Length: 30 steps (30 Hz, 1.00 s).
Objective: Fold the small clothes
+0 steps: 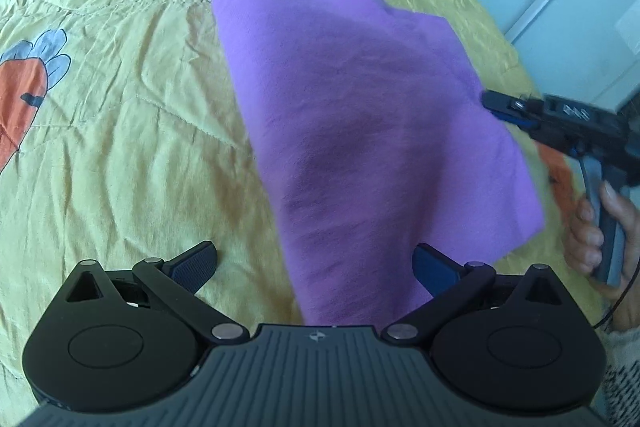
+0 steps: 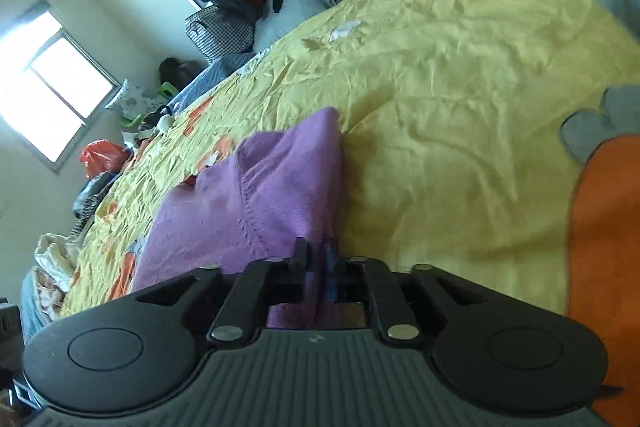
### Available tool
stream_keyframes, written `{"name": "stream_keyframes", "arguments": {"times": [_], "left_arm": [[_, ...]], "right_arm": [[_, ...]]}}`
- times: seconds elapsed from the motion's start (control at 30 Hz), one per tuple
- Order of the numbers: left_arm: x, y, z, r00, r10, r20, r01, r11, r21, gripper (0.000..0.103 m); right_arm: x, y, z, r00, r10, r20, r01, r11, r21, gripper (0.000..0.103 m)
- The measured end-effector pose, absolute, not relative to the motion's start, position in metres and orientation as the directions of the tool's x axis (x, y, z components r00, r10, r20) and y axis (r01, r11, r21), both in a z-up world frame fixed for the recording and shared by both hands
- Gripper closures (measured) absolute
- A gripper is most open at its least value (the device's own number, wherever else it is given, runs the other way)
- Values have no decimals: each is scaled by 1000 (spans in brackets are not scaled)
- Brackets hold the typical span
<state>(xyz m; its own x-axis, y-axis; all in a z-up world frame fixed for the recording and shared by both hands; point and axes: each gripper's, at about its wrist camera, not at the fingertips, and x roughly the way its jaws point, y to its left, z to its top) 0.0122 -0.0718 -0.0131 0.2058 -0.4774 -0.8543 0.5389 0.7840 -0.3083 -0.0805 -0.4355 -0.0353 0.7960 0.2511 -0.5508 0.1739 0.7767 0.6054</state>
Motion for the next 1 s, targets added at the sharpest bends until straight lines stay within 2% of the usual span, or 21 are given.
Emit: {"name": "stream_keyframes", "arguments": {"times": [0.03,0.1,0.23,0.33,0.37,0.4,0.43,0.53,0.67,0.73,0.83,0.87,0.9,0.97,1.0], "left_arm": [[14,-69,-12,196,-489,-850,529,783,-328,1],[18,-62,-14,164,-521,-837,494,778,-388,1],[20,-49,-20,121,-560,-819,438,771,-462,1],[17,-46,-20,124,-568,-813,424,771,-474,1],[17,-45,-20,122,-569,-813,423,771,-476,1],[16,-46,-20,123,-566,-815,426,772,-472,1],[15,-47,-19,124,-560,-819,432,773,-464,1],[15,-51,-16,117,-554,-825,427,777,-461,1],[13,-52,-12,111,-557,-823,439,770,-462,1],[12,-54,-14,109,-548,-829,446,773,-452,1],[9,-60,-19,120,-525,-843,470,778,-417,0],[7,-63,-19,121,-511,-851,486,778,-398,0],[6,-66,-18,123,-501,-856,497,778,-384,0],[8,-69,-16,125,-502,-856,492,781,-386,0],[10,-69,-15,124,-508,-852,490,778,-393,0]], "right_arm": [[-88,-434,-29,800,240,-550,166,792,587,68],[-106,-428,-20,805,255,-535,122,812,571,59],[-145,-408,-19,788,287,-545,71,836,544,58],[-155,-390,-25,755,277,-594,62,872,485,58],[-156,-385,-29,749,283,-600,50,878,477,59],[-158,-380,-35,738,290,-610,35,886,462,73],[-158,-376,-38,739,255,-624,38,909,416,93],[-161,-381,-26,779,237,-580,42,904,426,96],[-173,-381,6,830,175,-530,17,941,338,97],[-173,-380,8,817,151,-557,19,957,288,98],[-170,-385,-20,770,86,-633,71,973,219,101],[-169,-389,-30,757,113,-644,75,963,257,101],[-169,-393,-32,758,131,-639,83,952,293,101],[-167,-390,-22,761,127,-636,70,959,275,99],[-165,-388,-15,771,116,-626,71,962,265,95]]}}
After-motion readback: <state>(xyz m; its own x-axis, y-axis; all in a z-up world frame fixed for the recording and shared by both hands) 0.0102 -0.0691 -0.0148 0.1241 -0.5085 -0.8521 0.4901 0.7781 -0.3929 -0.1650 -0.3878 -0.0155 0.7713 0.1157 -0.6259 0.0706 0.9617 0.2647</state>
